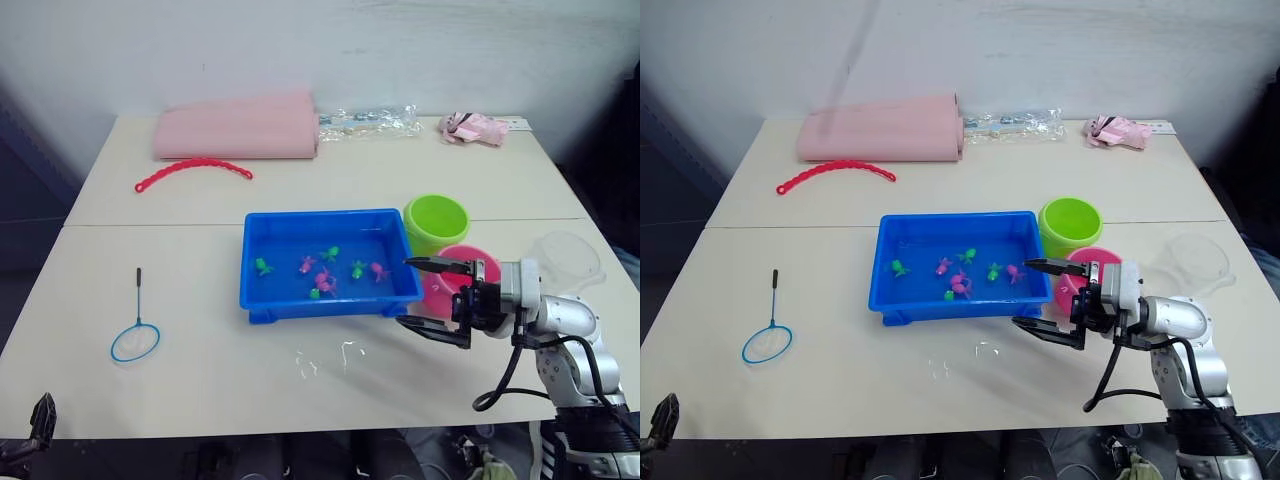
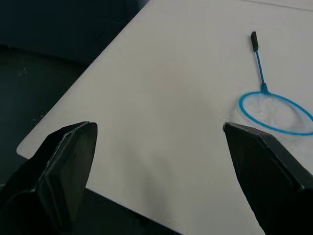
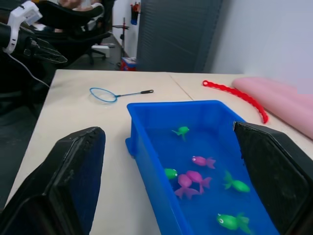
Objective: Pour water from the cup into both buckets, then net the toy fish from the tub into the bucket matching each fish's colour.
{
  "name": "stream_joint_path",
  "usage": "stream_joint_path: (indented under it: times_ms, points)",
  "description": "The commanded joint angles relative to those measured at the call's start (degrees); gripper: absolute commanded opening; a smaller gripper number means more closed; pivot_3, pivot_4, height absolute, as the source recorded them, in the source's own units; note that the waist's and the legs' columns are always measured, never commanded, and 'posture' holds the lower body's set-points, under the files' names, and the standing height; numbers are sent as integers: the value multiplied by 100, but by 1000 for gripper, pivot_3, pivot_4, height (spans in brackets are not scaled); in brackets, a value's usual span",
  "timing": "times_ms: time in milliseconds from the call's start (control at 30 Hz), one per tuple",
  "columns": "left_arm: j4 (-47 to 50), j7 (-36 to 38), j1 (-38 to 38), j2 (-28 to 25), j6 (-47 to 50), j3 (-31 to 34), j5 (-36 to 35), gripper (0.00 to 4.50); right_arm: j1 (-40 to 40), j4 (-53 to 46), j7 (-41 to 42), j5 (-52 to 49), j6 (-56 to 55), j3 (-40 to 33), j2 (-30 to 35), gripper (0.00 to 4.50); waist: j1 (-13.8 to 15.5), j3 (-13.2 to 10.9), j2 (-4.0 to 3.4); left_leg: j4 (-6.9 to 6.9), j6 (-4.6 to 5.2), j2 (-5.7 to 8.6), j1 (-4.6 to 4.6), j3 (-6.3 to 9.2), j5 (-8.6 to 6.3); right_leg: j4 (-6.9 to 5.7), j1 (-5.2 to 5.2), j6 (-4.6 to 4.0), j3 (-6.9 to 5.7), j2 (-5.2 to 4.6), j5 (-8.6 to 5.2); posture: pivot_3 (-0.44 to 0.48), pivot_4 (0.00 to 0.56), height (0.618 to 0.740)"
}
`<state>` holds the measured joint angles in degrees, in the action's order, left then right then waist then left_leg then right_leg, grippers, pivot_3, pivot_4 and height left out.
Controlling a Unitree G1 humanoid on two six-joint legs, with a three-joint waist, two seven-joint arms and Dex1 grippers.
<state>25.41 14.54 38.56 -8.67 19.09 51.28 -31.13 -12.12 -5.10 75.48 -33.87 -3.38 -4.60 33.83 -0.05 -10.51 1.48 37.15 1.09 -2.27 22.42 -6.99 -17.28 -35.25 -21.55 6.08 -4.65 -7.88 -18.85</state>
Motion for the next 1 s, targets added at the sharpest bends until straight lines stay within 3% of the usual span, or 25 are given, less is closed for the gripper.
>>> stream_joint_path:
  times_ms: [33,133,200,267,433,700,900,1000]
  points:
    - [985,-428,-53,-373,748,-239,-197,4500,-142,6,207,-2,-55,154,-63,4422,6,0,-1,-2,0,0,2,0,0,0,1,-2,0,0,-1,0,150,740]
    - [1258,-962,-548,-799,1590,-387,-432,4500,-220,59,224,28,-96,212,-114,4422,4,-6,-12,-4,-9,-4,2,5,4,-10,0,-14,-10,1,-8,0,150,740]
    - [1195,-1411,-1239,-1354,2560,-657,-459,4500,-294,58,231,43,-98,241,-134,4422,-10,-8,-17,-3,-11,-3,1,5,6,-17,1,-15,-10,2,-8,0,150,740]
    - [880,-1804,-1938,-1768,3461,-862,-418,4500,-319,40,223,59,-119,238,-134,4422,-7,-9,-17,-2,-16,-4,0,5,13,-26,4,-15,-11,8,-8,0,150,740]
    - [-253,-1938,-3286,-2400,4332,-1436,-101,4500,-233,-109,54,136,-136,144,-77,4422,-37,-8,-17,-1,-26,-10,-4,-1,47,-40,2,-15,-15,27,-9,0,150,740]
    - [-2889,-1450,-5076,-2699,4098,-2517,572,4500,361,-596,-423,207,-163,-274,102,4422,2,-9,-16,1,-38,-22,-2,-7,49,-45,-4,-15,-67,42,-9,0,150,740]
    - [-4051,-994,-5595,-2789,3838,-3063,986,4500,801,-1139,-847,195,-23,-502,256,4422,13,2,-43,-6,-71,-22,-22,-9,57,-68,-2,-16,-64,40,-9,0,150,740]
    - [-4401,-735,-5686,-2755,3664,-3193,1090,3748,937,-1335,-1027,197,51,-591,331,4500,43,21,-77,-6,-81,-22,-27,-4,63,-79,0,-16,-66,38,-9,0,150,740]
